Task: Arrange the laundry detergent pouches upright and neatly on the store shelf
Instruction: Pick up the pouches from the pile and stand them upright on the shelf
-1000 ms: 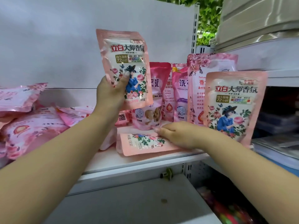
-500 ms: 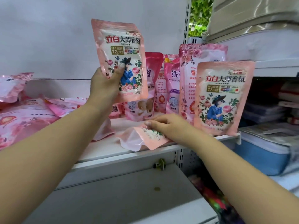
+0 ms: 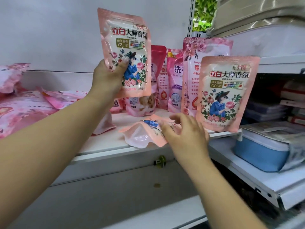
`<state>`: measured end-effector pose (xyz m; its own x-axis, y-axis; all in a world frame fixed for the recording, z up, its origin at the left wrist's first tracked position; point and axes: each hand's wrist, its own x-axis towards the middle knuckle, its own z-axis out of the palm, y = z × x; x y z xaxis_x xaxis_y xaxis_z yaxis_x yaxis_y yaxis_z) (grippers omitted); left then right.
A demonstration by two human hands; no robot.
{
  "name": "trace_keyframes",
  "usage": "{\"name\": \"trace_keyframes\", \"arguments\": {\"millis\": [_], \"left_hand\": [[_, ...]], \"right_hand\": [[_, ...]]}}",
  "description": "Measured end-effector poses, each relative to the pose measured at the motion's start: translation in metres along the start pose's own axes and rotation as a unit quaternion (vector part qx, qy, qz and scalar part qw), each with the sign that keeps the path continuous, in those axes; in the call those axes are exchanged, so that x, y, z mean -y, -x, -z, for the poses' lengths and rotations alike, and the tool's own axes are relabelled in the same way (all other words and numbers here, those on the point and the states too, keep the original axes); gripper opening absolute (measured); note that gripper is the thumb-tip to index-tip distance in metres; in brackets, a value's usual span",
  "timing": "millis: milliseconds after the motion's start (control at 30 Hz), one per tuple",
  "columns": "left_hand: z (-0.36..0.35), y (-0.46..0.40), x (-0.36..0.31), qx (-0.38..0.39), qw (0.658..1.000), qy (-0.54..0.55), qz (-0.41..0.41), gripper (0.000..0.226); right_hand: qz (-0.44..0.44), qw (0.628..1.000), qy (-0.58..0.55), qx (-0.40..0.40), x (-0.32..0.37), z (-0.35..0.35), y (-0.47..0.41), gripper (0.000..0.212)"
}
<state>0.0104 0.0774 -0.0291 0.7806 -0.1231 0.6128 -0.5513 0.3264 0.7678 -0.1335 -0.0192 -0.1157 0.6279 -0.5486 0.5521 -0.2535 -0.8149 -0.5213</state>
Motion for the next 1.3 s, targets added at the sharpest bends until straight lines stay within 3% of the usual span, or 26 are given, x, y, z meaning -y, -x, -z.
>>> {"name": "trace_keyframes", "arguments": {"millis": [100,200,333,433,500,600,633,700,767,900,1000,1167,1300], "left_hand": [[-0.001,0.002,-0.002,0.002,1.0,0.004,0.001,0.005],[0.0,0.002,-0.004,0.001,1.0,0.013,-0.001,0.009],[0.001,0.0,-0.001,0.01,1.0,0.013,0.003,0.006],[0.001,-0.001,0.0,0.01,1.0,0.005,0.013,0.006],[0.0,0.0,0.0,0.012,1.0,-0.004,0.016,0.009],[0.0,0.002,0.001,0.015,1.0,-0.008,0.016,0.007],[0.0,0.003,0.0,0.016,1.0,-0.01,0.015,0.007],[0.0,0.003,0.0,0.016,1.0,-0.011,0.014,0.008],[0.0,0.002,0.0,0.018,1.0,-0.006,0.014,0.007],[0.0,0.0,0.0,0.021,0.999,0.019,0.019,0.01],[0.004,-0.006,-0.004,0.003,0.998,0.051,0.022,0.015],[0.013,-0.014,-0.011,-0.041,0.996,0.073,0.005,0.026],[0.015,-0.015,-0.013,-0.059,0.993,0.1,0.02,0.029]], "right_hand": [[-0.014,0.998,0.012,0.055,-0.002,-0.014,0.015,0.051],[-0.036,0.998,0.002,0.053,-0.009,-0.01,0.014,0.053],[-0.055,0.998,-0.018,-0.025,-0.014,-0.014,0.032,0.077],[-0.108,0.973,-0.156,-0.131,-0.006,-0.027,0.053,0.095],[-0.218,0.91,-0.34,-0.097,0.004,-0.03,0.059,0.099],[-0.337,0.692,-0.638,0.038,0.014,-0.03,0.06,0.076],[-0.337,0.659,-0.669,0.063,0.014,-0.03,0.061,0.06],[-0.306,0.664,-0.678,0.073,0.014,-0.025,0.062,0.024],[-0.256,0.674,-0.69,0.062,0.011,-0.015,0.06,0.013],[-0.189,0.672,-0.714,0.048,0.008,0.013,0.045,0.014],[-0.127,0.714,-0.684,0.08,0.011,0.03,0.016,0.019],[-0.095,0.771,-0.608,0.163,0.009,0.039,-0.043,0.054],[-0.076,0.811,-0.562,0.142,0.013,0.033,-0.081,0.04]]}}
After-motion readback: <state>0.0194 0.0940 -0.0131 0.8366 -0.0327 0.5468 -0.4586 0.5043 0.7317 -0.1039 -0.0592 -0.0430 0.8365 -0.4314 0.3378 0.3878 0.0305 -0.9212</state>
